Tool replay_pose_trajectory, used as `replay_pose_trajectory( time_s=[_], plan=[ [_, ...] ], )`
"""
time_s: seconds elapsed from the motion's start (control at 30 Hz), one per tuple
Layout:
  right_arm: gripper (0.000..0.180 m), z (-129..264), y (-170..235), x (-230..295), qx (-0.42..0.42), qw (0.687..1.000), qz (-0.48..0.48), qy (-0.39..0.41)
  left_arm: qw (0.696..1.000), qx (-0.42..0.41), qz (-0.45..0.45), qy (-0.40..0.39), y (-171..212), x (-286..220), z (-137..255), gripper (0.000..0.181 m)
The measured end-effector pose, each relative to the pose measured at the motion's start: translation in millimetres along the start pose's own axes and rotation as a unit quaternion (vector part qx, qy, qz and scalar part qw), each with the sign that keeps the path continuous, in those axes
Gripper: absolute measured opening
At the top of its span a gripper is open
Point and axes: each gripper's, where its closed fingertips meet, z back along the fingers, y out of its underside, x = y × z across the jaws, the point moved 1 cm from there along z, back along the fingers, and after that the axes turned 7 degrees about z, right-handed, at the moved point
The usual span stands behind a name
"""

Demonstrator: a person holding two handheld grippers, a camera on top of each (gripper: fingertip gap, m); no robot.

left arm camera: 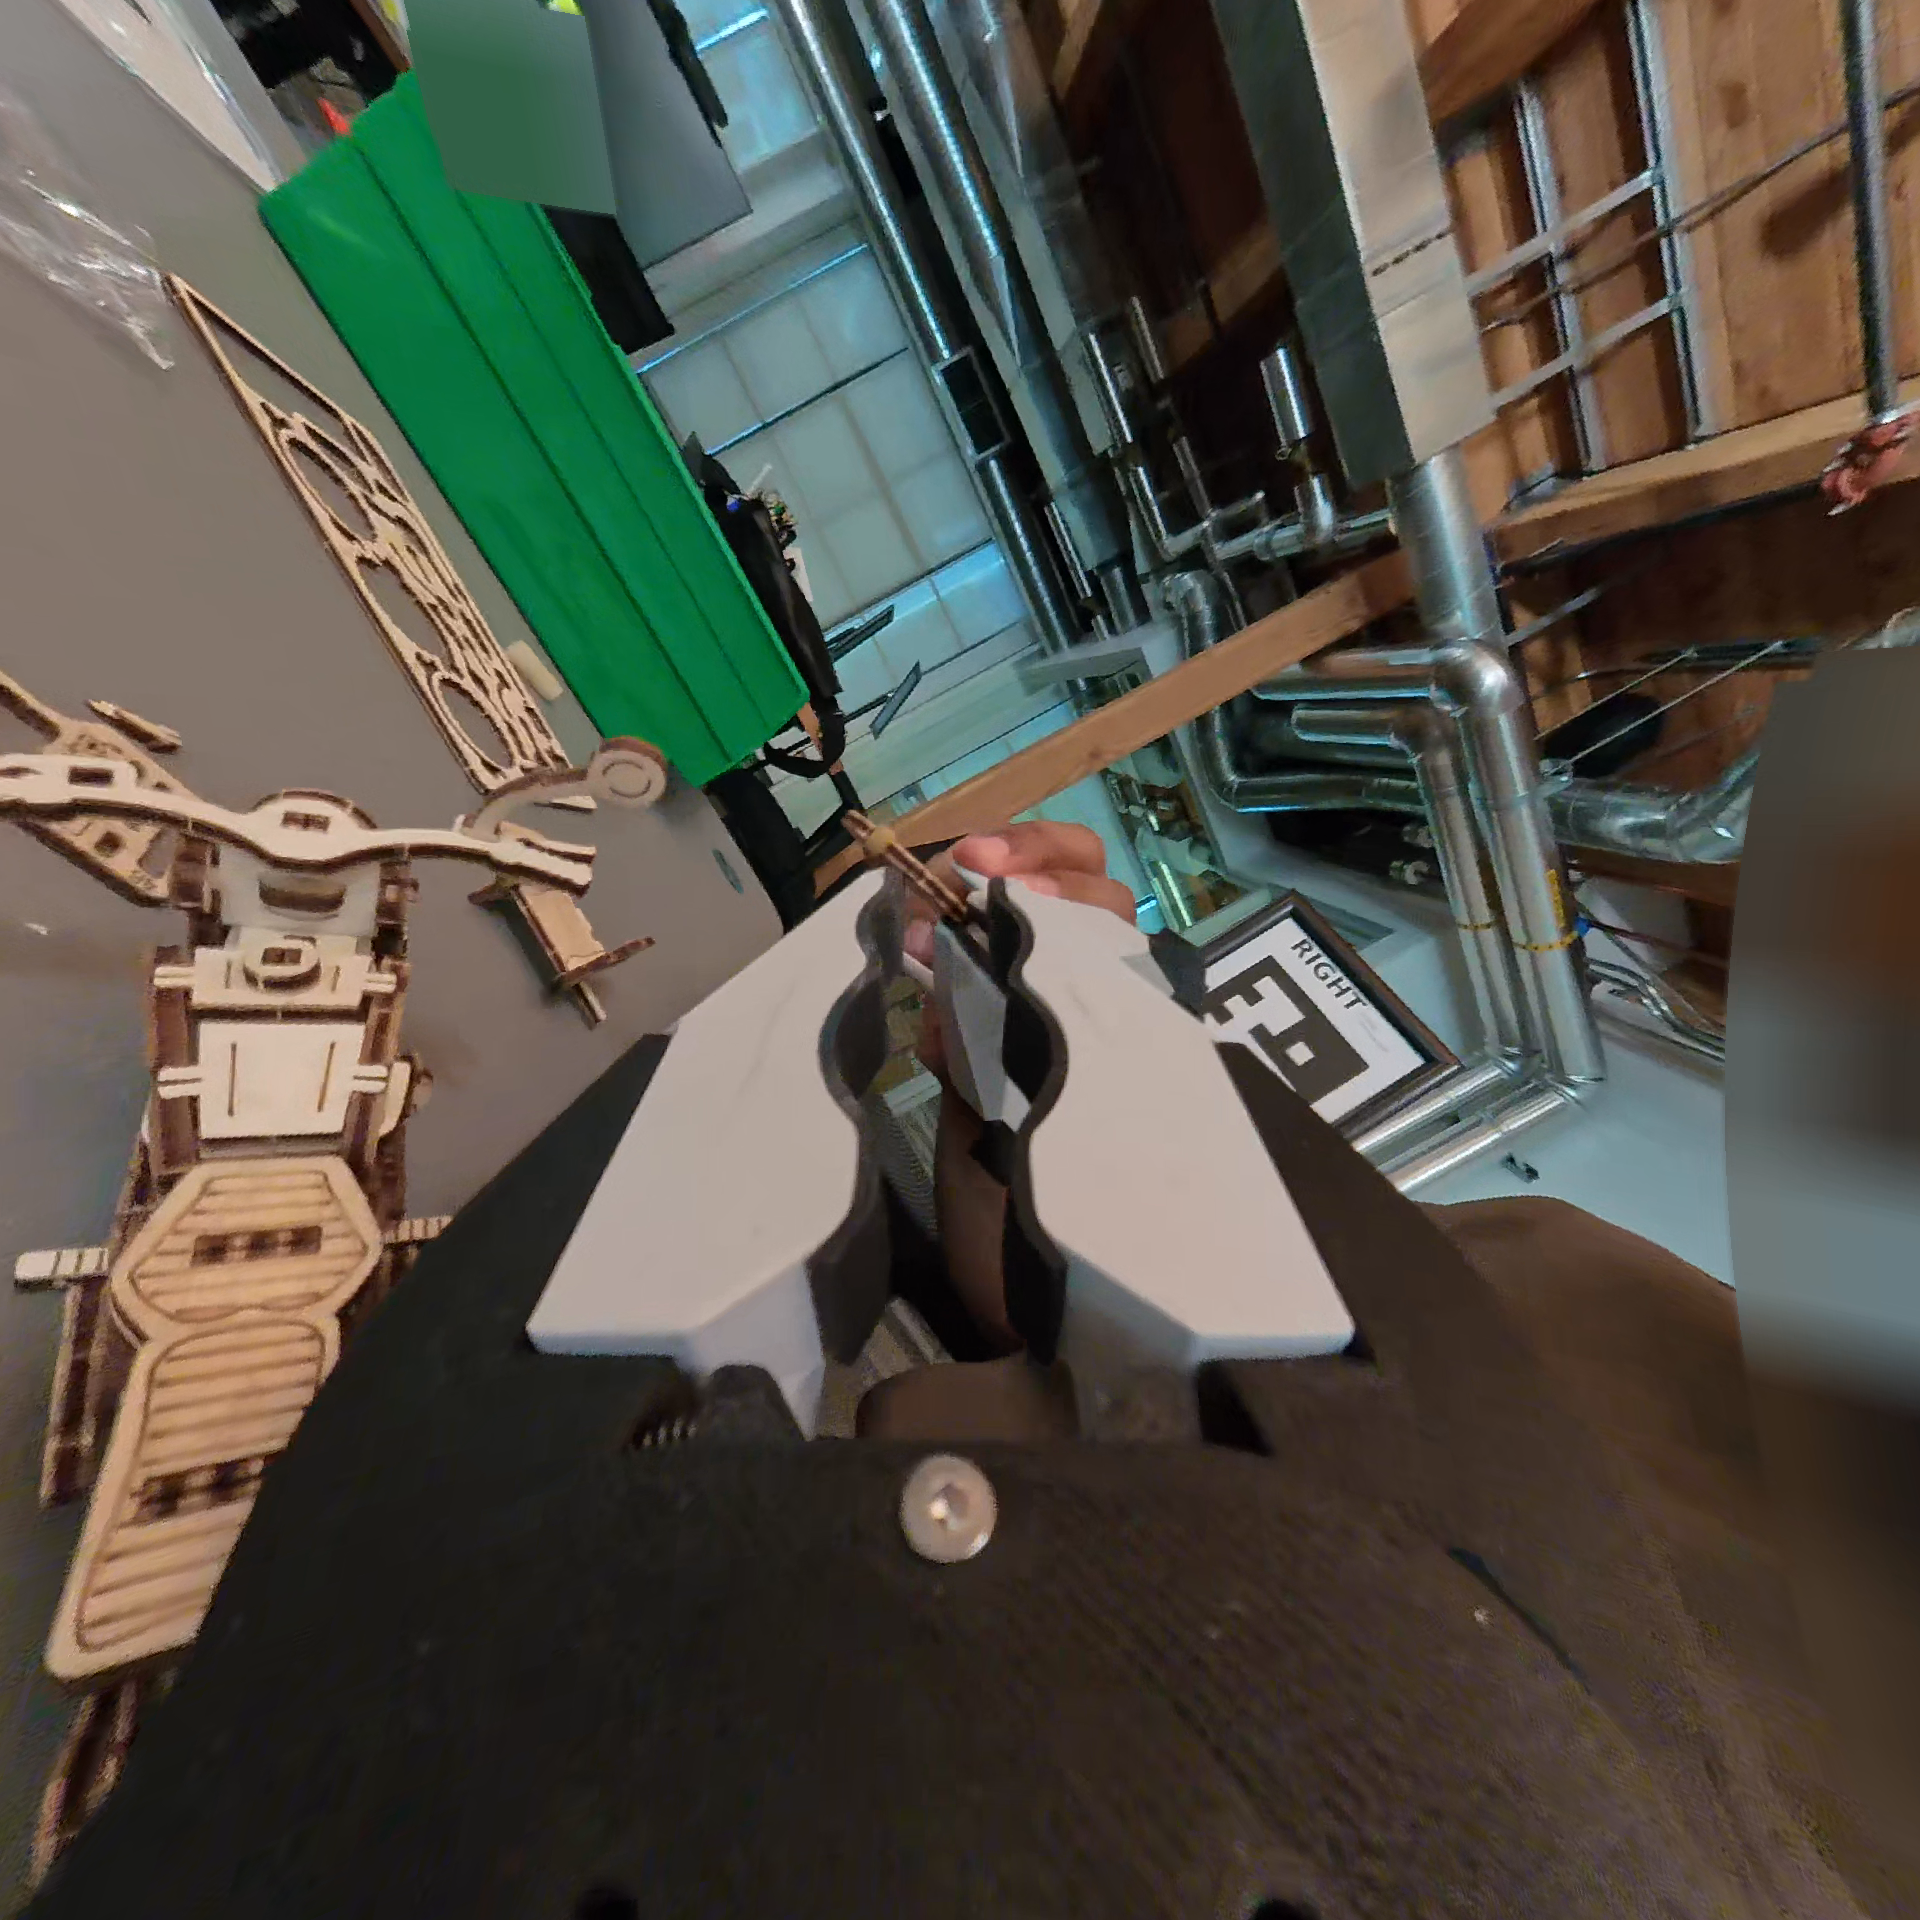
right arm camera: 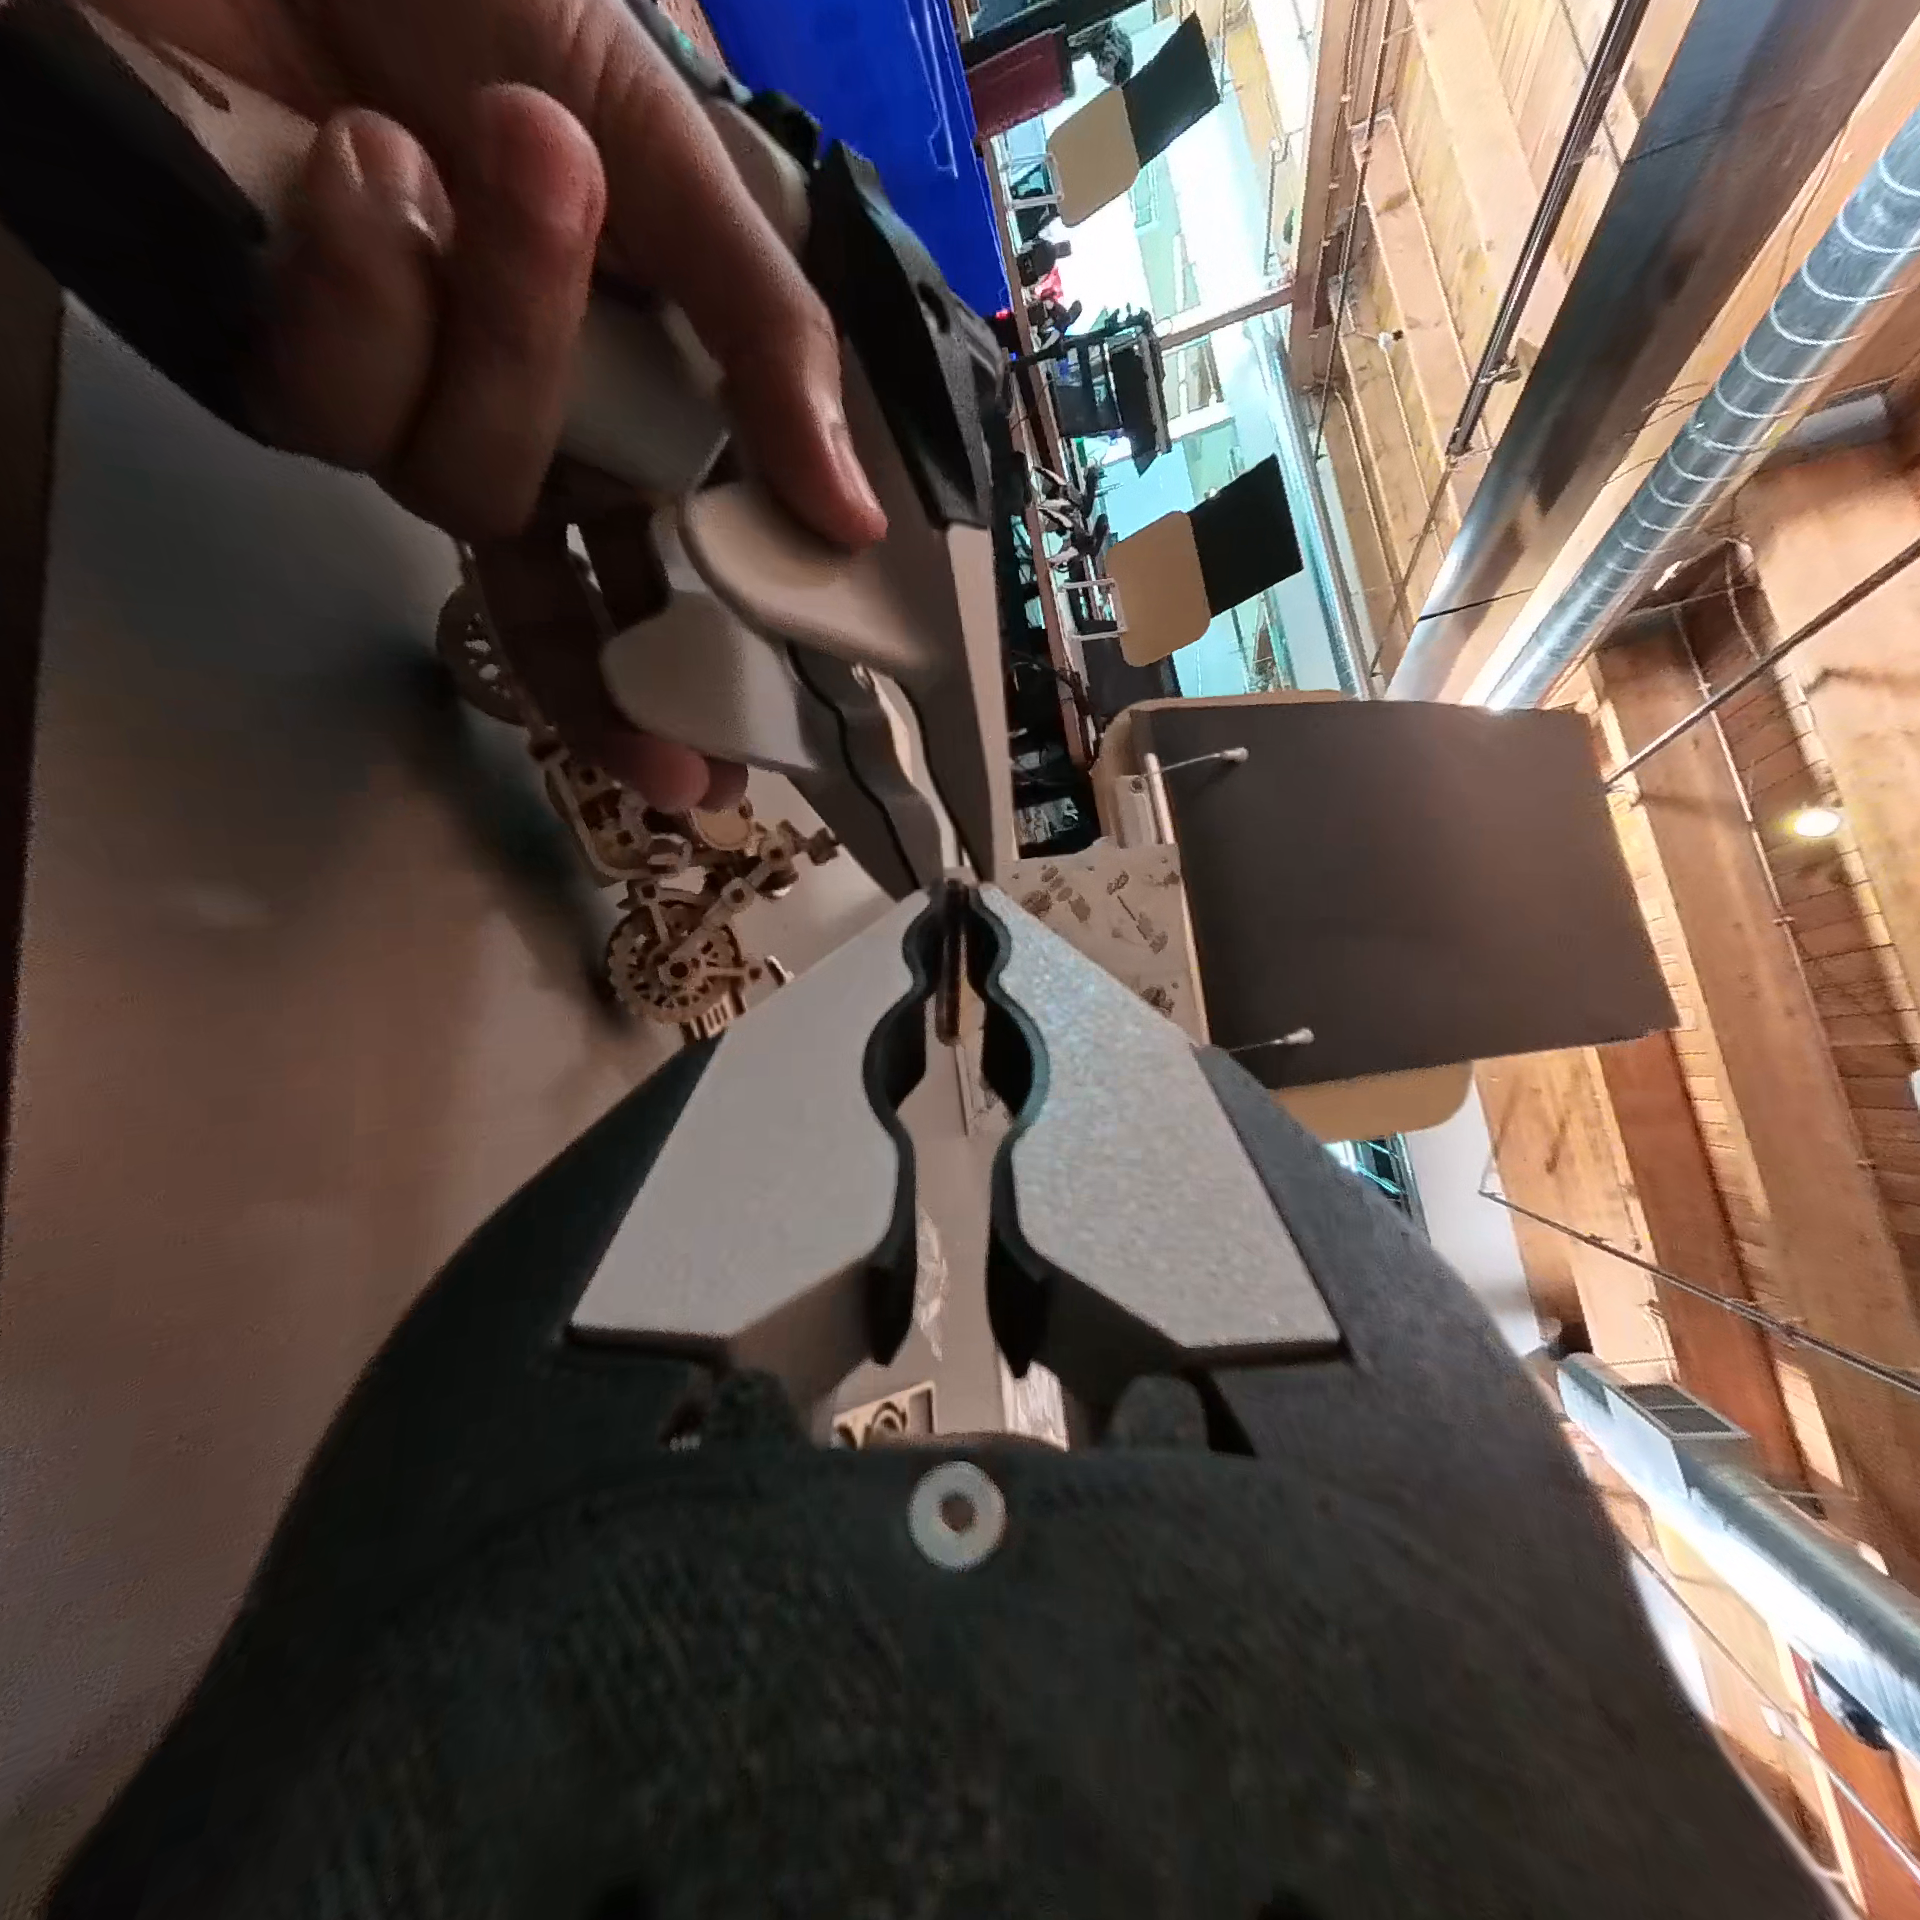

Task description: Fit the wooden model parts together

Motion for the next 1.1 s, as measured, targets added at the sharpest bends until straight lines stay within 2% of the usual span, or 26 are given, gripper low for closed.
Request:
replay_pose_trajectory(
  time_s=[0.2,0.3,0.37,0.5,0.6,0.93,1.1],
  plan=[
    [0.000,-0.8,-12.1,5.2,-0.021,1.000,-0.006,-0.005,1.000,-0.022,-0.014,-0.017,-3.7,4.0,1.4,0.000],
    [0.018,0.3,-14.4,1.0,-0.034,0.996,-0.079,-0.010,0.997,-0.044,-0.043,-0.041,-11.9,6.7,6.0,0.000],
    [0.023,1.2,-9.2,-5.9,-0.036,0.990,-0.137,-0.005,0.994,-0.054,-0.066,-0.063,-16.6,9.6,9.2,0.000],
    [0.022,-1.7,17.2,-13.6,0.003,0.969,-0.248,0.002,0.987,-0.030,-0.125,-0.099,-10.9,11.7,6.2,0.000],
    [0.017,-3.6,20.8,-11.6,-0.007,0.945,-0.326,-0.012,0.982,-0.015,-0.151,-0.109,-5.2,11.1,2.5,0.000],
    [0.008,-1.9,14.5,-9.0,-0.035,0.916,-0.397,-0.052,0.957,0.025,-0.255,-0.136,6.6,7.8,-3.7,0.000],
    [0.004,-2.2,15.7,-10.9,-0.042,0.891,-0.446,-0.074,0.957,0.024,-0.254,-0.135,5.1,7.1,-2.9,0.000]
  ],
)
